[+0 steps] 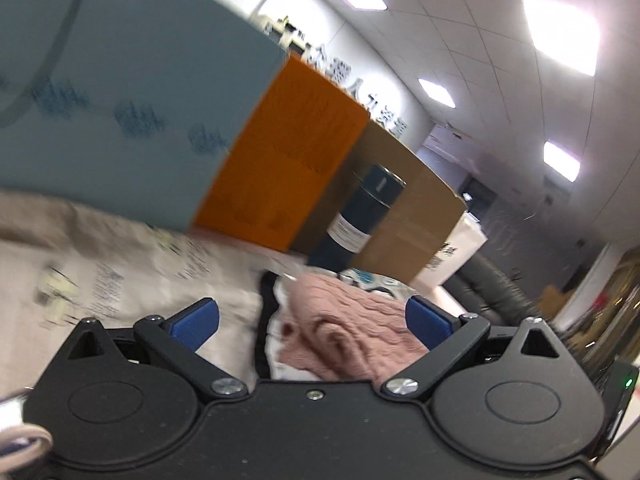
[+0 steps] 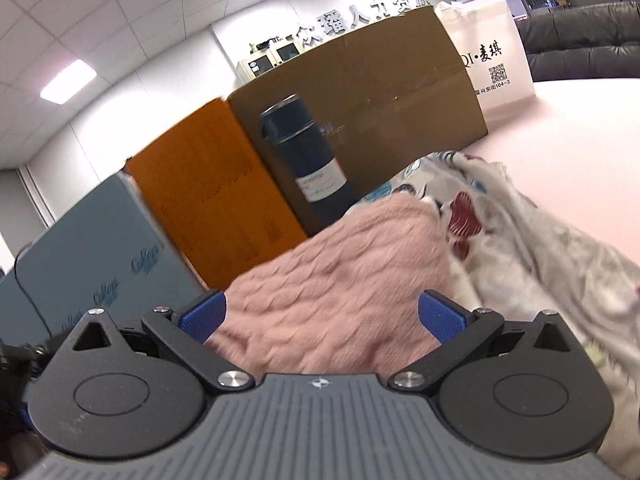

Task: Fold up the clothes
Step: 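Turn both tools toward the pink knit sweater beside the boxes, then grasp the pink sweater with the left gripper while the right gripper grasps it too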

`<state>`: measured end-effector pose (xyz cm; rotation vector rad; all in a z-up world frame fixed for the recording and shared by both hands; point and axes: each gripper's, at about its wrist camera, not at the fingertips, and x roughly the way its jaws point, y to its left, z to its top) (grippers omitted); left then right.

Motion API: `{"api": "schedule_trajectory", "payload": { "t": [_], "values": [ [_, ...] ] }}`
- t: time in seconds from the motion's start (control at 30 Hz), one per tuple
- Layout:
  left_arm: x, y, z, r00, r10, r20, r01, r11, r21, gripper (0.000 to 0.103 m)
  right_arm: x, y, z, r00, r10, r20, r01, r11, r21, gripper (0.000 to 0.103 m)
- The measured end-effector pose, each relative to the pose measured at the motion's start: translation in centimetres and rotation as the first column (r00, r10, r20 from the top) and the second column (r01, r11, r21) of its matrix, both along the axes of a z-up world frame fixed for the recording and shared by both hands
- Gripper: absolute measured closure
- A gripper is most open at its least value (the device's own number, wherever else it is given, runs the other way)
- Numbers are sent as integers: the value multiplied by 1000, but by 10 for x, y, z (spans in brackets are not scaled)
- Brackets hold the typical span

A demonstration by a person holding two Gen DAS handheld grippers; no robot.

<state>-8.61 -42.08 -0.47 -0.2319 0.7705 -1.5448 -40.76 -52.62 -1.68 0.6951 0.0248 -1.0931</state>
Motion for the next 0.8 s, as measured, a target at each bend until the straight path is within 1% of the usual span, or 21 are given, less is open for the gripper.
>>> {"api": "schedule_trajectory", "payload": {
  "t": [0.07, 0.13, 0.33, 0.43, 0.53, 0.57, 0.6, 0.63, 0.67, 0.7, 0.73, 0.77, 0.8],
  "values": [
    [-1, -15, -7, 999, -19, -45, 20, 1000, 12, 2, -10, -12, -1, 999, 7, 34, -7, 1000, 3, 0],
    [-6, -28, -13, 998, -33, -58, 34, 999, 16, 2, -20, -24, -4, 996, 20, 86, -21, 1000, 12, 0],
    [-20, -59, -25, 999, -33, -38, 34, 999, 28, 2, -34, -43, -22, 981, 57, 183, -61, 998, 13, 0],
    [-28, -74, -30, 999, -33, -15, 34, 999, 39, 5, -31, -46, -27, 984, 62, 164, -60, 998, -13, 1],
    [-34, -87, -38, 999, -32, -3, 32, 998, 58, 13, -30, -49, -33, 987, 48, 151, -46, 999, -22, 4],
    [-36, -91, -40, 1000, -31, 1, 31, 997, 65, 18, -28, -50, -34, 990, 38, 138, -35, 999, -25, 6],
    [-39, -93, -42, 999, -33, 14, 32, 997, 66, 24, -26, -50, -35, 993, 20, 114, -17, 999, -27, 15],
    [-42, -95, -44, 999, -35, 29, 33, 997, 65, 29, -23, -50, -35, 996, 8, 92, -5, 999, -32, 21],
    [-46, -96, -45, 998, -44, 52, 41, 997, 65, 42, -20, -49, -36, 998, 1, 66, 1, 999, -39, 25],
    [-49, -97, -46, 995, -56, 77, 51, 997, 62, 54, -17, -48, -36, 999, -6, 39, 8, 999, -47, 34],
    [-52, -97, -46, 992, -68, 102, 62, 996, 57, 59, -13, -46, -36, 1000, -19, 4, 19, 998, -59, 47],
    [-55, -97, -47, 989, -79, 127, 73, 996, 53, 66, -10, -42, -36, 999, -36, -35, 33, 996, -82, 55],
    [-55, -95, -46, 987, -86, 136, 81, 996, 41, 71, -8, -38, -37, 997, -52, -65, 44, 993, -110, 62]
  ]
}}
